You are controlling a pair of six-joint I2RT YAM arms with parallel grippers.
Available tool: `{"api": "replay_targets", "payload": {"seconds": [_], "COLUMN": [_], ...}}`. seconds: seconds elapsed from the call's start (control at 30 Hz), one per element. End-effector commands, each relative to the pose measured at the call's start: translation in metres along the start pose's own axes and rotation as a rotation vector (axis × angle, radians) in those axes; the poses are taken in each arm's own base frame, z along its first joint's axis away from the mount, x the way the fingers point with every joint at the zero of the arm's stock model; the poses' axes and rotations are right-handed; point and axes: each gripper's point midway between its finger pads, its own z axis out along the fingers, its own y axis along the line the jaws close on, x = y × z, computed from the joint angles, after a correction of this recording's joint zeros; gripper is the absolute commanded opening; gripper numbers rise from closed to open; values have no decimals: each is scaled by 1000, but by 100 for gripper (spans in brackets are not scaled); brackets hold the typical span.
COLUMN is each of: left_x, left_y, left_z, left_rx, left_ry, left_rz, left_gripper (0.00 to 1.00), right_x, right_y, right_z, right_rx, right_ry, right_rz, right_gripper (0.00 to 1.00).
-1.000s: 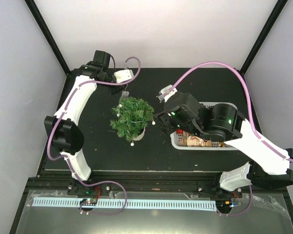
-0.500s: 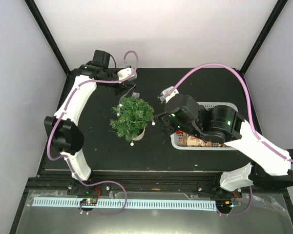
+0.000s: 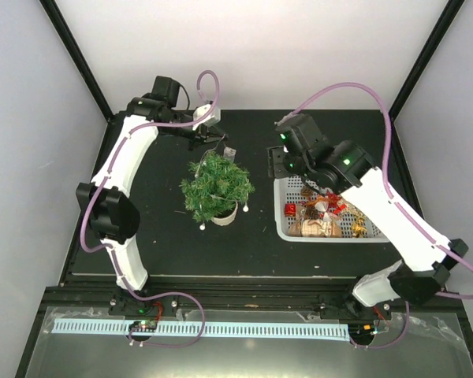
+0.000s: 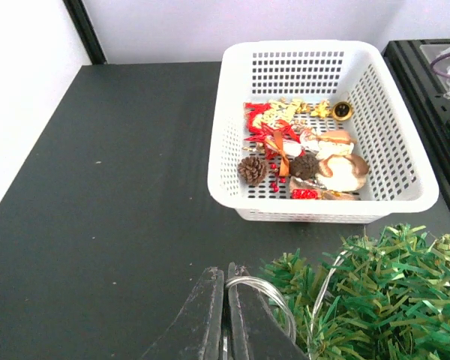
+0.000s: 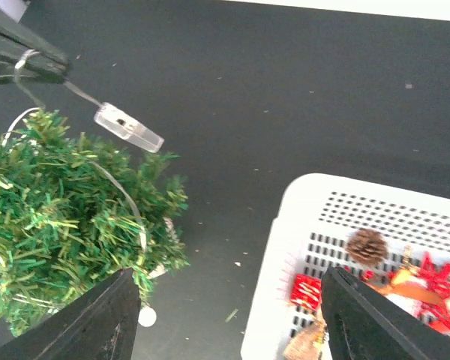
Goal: Decorate the small christmas tree
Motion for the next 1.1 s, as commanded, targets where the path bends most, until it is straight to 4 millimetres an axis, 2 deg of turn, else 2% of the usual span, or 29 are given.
{"api": "replay_targets", "payload": {"seconds": [0.0,0.2,0.4,0.53,0.77,1.07], "left_x": [-17,-18,-28,-35,-40,-45], "left_y": [-8,-4,5,6,5,2], "left_z": [7,15,19,18,20,20], "left_rx": [76,98,128,149,188,218], "left_ry": [-78,-94,-141,-177,-221,-246], "left_rz": [21,9,-54,-82,-130,-171], "left_gripper": [4,5,5,4,2,2], "right_x": [-12,-13,-14,-18,-18,-37], "right_y": [34,52,46,45,58,67], "right_z": [31,69,100,111,126,137], "right_rx": [-125,-176,-203,-263,-341,-360], "right_ry": [15,61,85,69,77,34], "right_rz": [-33,-73,-52,-40,-61,-38], "right_gripper": [68,68,70,70,69,69]}}
